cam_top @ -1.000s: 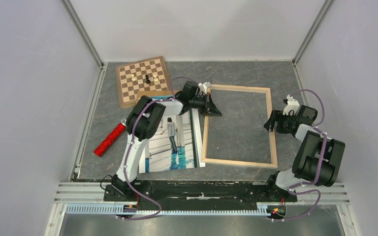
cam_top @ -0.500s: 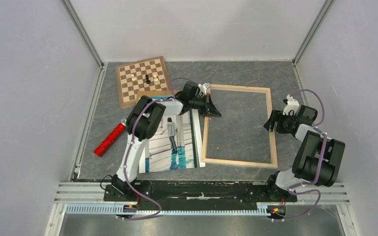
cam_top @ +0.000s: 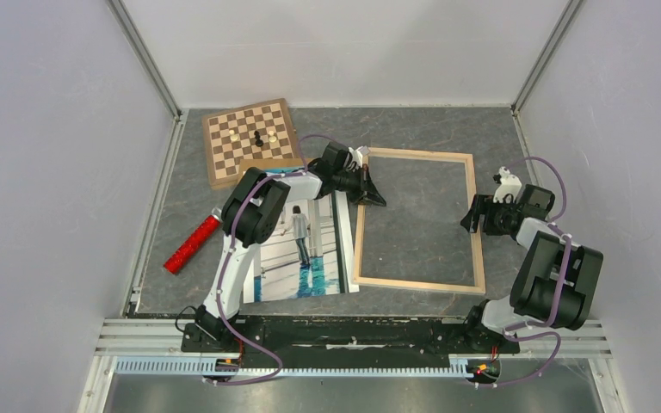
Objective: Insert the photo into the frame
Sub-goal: Move the photo frame to the center of the board.
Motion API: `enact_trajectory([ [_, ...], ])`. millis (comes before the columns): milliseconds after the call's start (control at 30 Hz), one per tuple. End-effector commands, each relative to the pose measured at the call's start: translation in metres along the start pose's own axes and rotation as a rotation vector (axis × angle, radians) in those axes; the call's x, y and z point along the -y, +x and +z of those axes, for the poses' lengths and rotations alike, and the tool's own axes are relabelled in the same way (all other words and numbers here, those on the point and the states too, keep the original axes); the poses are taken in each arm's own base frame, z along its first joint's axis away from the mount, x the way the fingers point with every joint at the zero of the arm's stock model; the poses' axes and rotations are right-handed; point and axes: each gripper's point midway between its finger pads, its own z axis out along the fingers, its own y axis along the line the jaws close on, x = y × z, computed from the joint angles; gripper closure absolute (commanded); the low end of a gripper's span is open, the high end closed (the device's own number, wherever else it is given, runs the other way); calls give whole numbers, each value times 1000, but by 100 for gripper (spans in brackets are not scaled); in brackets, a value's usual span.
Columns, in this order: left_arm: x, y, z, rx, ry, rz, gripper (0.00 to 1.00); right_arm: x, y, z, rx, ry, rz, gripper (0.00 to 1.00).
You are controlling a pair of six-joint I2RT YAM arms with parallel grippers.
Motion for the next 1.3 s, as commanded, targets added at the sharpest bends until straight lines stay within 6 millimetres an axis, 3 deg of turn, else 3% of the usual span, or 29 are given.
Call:
enact_trajectory([
  [0, 18, -10, -4, 24, -2, 117, 98, -3, -6, -5, 17, -4, -37, 23],
  [300, 31, -16, -11, 29, -8, 176, 98, 0, -17, -10, 29, 13, -61, 22],
  [500, 40, -21, -15, 32, -5, 198, 98, 6, -42, -21, 66, 27, -80, 21],
  [833, 54, -27, -19, 38, 24, 210, 98, 13, -67, -41, 127, 24, -67, 19],
  [1067, 55, -27, -18, 40, 34, 194, 98, 15, -70, -48, 129, 35, -74, 19],
  [1267, 56, -24, -15, 33, 56, 168, 98, 8, -61, -46, 119, 2, -81, 19],
])
